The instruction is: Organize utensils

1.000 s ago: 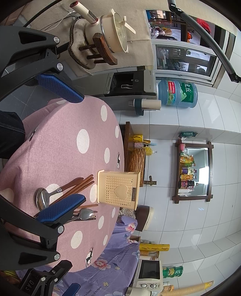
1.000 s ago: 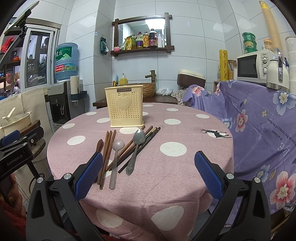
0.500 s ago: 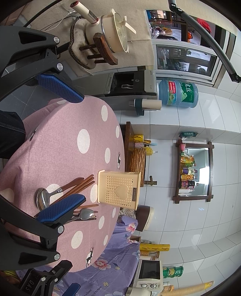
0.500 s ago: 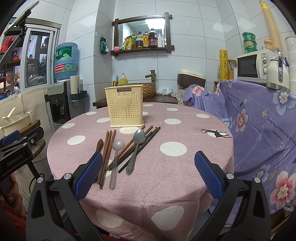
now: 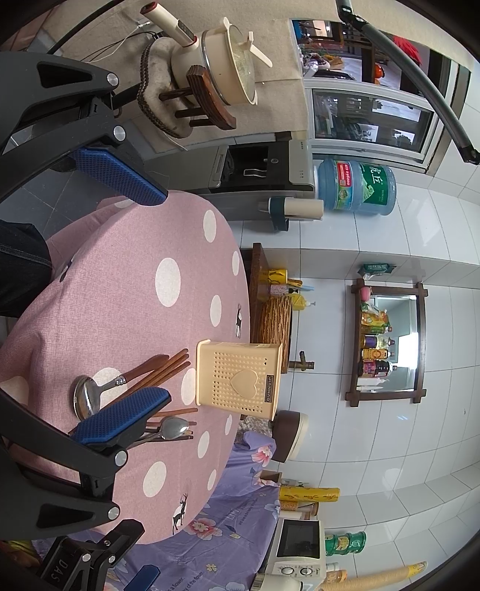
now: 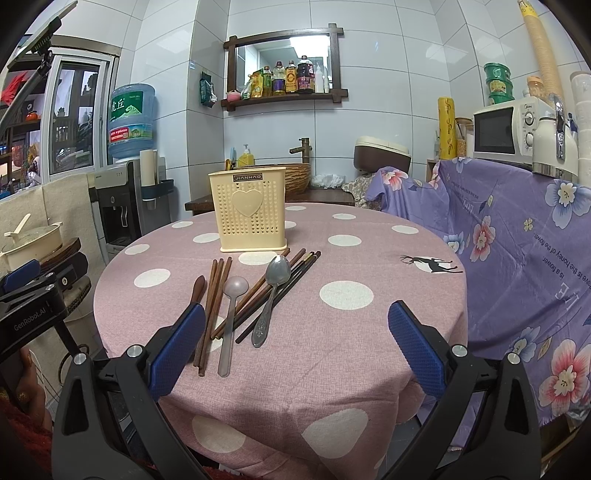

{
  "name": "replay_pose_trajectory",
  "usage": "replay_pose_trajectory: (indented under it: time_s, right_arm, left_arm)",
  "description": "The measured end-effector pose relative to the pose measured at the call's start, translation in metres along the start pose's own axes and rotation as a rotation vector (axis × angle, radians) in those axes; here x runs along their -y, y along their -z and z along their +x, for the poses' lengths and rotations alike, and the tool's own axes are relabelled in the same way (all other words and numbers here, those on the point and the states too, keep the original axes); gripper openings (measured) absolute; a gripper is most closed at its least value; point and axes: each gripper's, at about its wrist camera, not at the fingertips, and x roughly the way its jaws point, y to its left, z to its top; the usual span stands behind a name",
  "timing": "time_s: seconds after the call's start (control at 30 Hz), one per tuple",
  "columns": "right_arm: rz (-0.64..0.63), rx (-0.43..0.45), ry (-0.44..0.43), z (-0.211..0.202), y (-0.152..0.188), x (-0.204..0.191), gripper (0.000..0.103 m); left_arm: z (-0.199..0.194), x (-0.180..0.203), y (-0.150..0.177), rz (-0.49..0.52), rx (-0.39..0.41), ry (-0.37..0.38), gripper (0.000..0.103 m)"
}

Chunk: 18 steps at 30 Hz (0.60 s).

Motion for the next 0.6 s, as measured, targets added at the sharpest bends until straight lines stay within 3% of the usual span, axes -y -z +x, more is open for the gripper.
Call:
replay_pose_trajectory:
  time_s: [0.17, 0.37, 0.6]
  right_arm:
    - [-0.003, -0.026, 0.008, 0.007, 0.005, -0.001, 0.098]
    - [0.001, -0.087, 0.022, 0.028, 0.003, 0.006, 0.098]
    - [-0.058, -0.167, 0.024, 0.061, -0.007, 0.009, 0.098]
  left_arm:
    - [0.008, -0.003, 0.007, -0.010, -0.042, 0.010, 0.098]
    - [0.042, -0.004, 0.011, 0.018, -0.209, 0.041, 0.098]
    - [0.077, -0.010, 0.001, 0.022, -0.317, 0.110, 0.083]
